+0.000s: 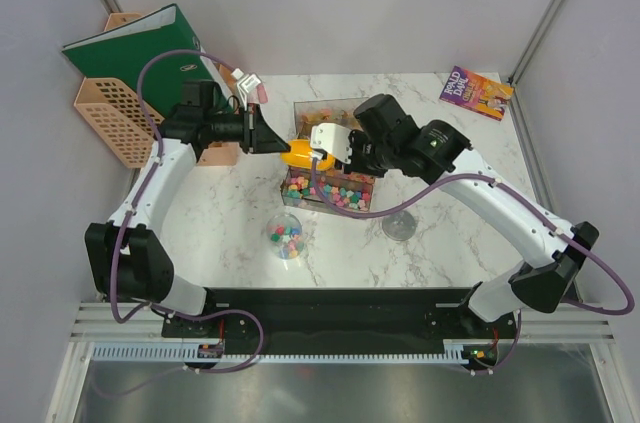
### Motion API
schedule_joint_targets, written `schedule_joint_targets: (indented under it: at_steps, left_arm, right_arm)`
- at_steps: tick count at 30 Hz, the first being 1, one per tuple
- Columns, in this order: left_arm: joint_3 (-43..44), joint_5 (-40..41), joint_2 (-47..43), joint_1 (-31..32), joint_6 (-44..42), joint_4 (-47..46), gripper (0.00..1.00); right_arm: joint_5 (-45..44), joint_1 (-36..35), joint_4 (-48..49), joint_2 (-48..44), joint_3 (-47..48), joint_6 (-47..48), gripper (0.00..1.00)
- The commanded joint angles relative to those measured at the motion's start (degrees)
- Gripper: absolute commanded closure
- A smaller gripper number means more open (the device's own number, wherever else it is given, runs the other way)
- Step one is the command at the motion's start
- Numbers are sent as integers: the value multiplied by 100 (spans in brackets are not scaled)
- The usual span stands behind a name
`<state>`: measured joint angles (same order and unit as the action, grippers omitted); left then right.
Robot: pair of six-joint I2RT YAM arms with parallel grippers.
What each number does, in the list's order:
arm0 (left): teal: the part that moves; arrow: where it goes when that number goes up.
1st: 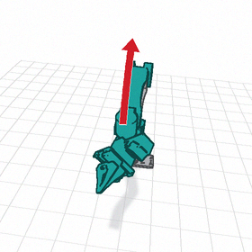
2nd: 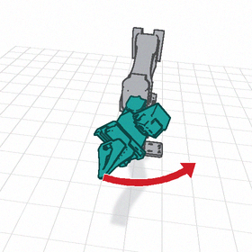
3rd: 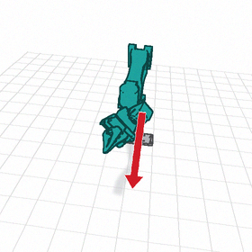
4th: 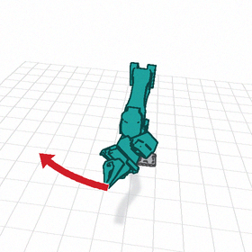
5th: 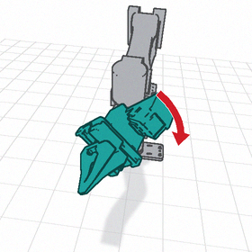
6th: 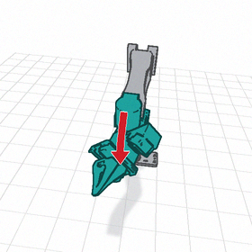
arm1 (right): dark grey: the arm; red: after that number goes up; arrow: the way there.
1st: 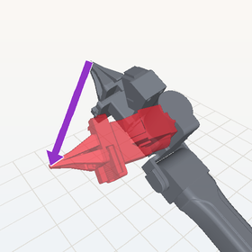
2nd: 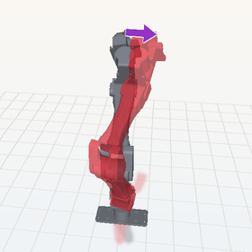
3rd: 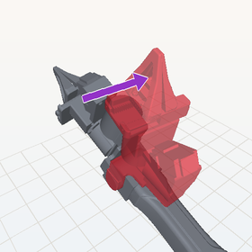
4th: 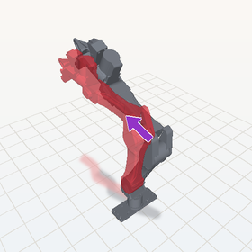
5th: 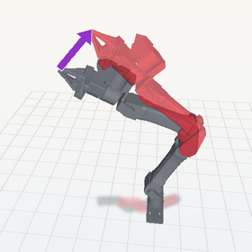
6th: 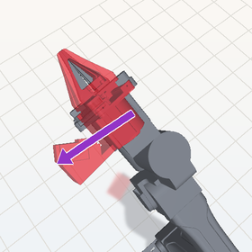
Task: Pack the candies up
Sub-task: Scoop the fake candies from the storage box.
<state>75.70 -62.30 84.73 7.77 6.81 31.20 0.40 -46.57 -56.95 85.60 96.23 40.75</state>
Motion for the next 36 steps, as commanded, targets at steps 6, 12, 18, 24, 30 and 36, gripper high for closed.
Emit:
schedule_joint_targets:
  at_steps: [6,12,18,24,30,36]
  left_arm:
    - [-38,-844,-141,-302,146,-185,98]
    - [-143,-1433,-71,-434,14,-167,98]
    - [-73,-1820,61,-461,-83,-70,98]
    - [-64,-1987,105,-461,-83,-26,98]
    - [-56,-1917,88,-539,-145,44,98]
    - [-47,-1891,114,-610,-180,53,98]
  right_arm:
    - [346,68,773,-281,-543,-137,83]
    - [1611,482,1738,-1220,-1570,-375,42]
    - [2621,753,2443,-2047,-2407,-506,36]
    - [3607,1176,2785,-1943,-2486,-770,39]
    - [4142,1474,2646,-1450,-2126,-639,41]
    - [4345,1528,2469,-1142,-1792,-542,47]
